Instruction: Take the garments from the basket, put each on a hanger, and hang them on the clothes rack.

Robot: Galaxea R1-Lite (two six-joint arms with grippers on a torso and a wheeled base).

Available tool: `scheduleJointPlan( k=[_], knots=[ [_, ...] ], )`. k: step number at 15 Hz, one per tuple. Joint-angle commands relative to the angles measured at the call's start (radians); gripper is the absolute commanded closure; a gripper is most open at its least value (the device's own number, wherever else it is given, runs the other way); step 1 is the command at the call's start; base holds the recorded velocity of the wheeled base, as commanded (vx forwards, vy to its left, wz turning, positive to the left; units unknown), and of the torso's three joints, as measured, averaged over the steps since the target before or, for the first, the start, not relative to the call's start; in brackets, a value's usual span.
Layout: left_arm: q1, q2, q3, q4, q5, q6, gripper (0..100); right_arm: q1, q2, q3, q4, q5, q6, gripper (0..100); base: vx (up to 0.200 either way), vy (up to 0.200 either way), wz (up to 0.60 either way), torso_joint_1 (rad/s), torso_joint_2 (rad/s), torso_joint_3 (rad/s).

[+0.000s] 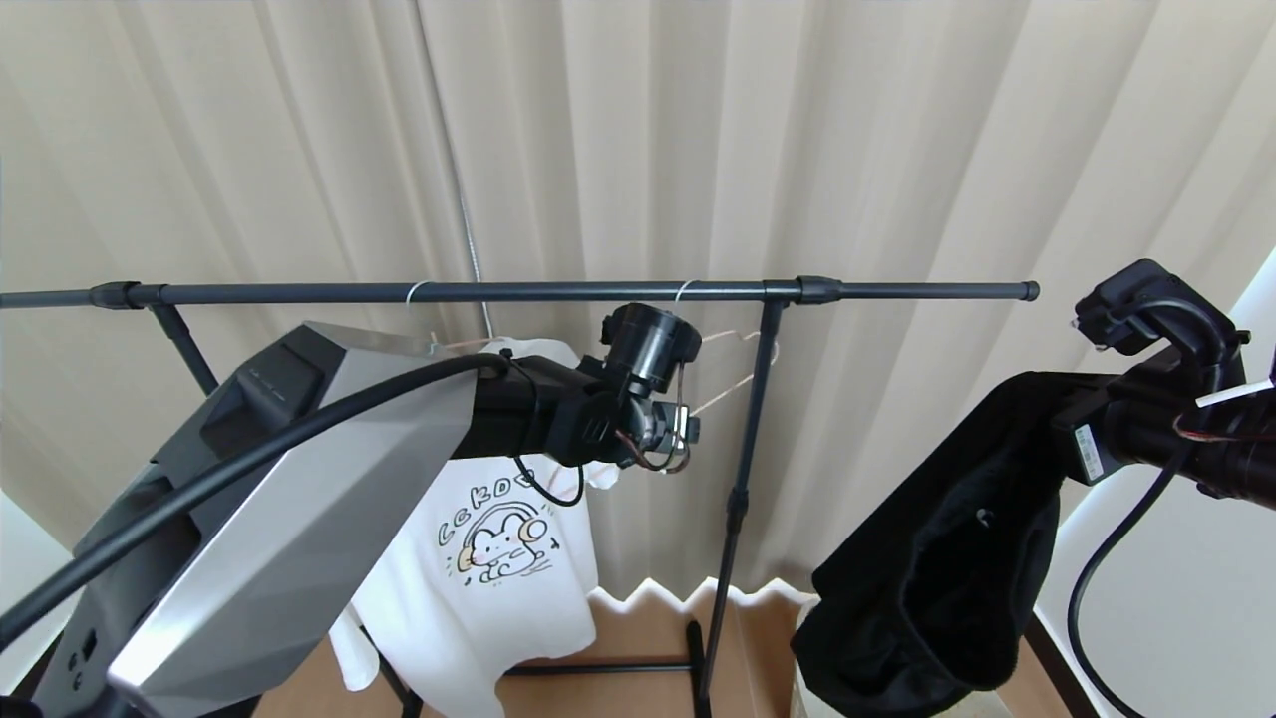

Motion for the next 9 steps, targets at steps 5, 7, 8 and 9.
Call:
scheduleJointPlan(
  k=[5,7,8,9],
  knots=[
    [-0.012,-0.102,0.165,-0.020,-0.009,0.003,0,0.002,-0.004,0.004,-0.001,0.000,-0.002,100,0.000,0.000,0.00,0.000,0.00,0.000],
    [-0.012,-0.089,0.162,-0.063,-0.009,0.006,0,0.002,-0.009,0.007,-0.001,0.000,-0.002,100,0.000,0.000,0.00,0.000,0.00,0.000],
    [-0.012,-0.074,0.154,-0.088,-0.007,0.009,0,0.002,-0.009,0.007,-0.001,0.000,-0.002,100,0.000,0.000,0.00,0.000,0.00,0.000],
    [-0.012,-0.059,0.148,-0.097,-0.003,0.012,0,0.002,-0.009,0.007,-0.001,0.000,-0.002,100,0.000,0.000,0.00,0.000,0.00,0.000]
  ],
)
